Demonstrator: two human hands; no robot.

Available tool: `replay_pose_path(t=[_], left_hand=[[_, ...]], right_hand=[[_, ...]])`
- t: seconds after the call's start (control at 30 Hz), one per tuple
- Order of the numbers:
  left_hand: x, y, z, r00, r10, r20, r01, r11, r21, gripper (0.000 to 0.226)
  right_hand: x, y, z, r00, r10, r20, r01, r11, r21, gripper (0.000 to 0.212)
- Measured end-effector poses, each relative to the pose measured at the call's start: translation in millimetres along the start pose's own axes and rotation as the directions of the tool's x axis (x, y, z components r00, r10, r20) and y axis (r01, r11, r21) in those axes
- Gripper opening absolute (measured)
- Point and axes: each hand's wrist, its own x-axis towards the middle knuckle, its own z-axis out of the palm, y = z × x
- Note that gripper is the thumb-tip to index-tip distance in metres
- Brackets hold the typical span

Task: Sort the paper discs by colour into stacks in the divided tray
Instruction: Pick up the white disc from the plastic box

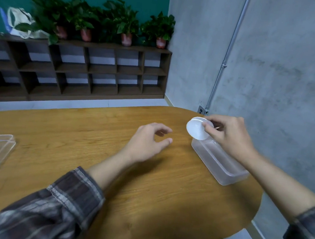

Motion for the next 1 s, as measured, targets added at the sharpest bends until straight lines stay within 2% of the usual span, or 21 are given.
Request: replay_pose_path(t=[0.1,0.27,0.63,0.77,1.0], left_hand=[[-5,10,-18,0.997,-0.022,-0.08,0.006,0.98,-0.201,0.03],[-33,-5,-56,0.988,-0.026,-0.155,-0.017,0.963,-0.268,0.01],[-139,-98,-169,0.957,-0.224,-0.183,0.23,0.973,0.007,0.007],[-182,-141,-221,0.899,-0.325,-0.293,0.347,0.938,0.025,0.01],[-252,-207,-310,0.747,-0.487,-0.454,0.476,0.867,-0.146,0.007]], right_hand=[[1,-34,13,0.999,-0.028,0.046,0.021,0.989,0.149,0.014],[1,-80,48,0.989,-0.074,0.13,0.033,0.956,0.291,0.012],[-3,-191,184,0.948,-0.206,0.244,0.126,0.943,0.308,0.009],[1,-241,236,0.943,-0.2,0.265,0.111,0.942,0.318,0.009],[18,-319,320,0.929,-0.181,0.323,0.049,0.925,0.378,0.007]])
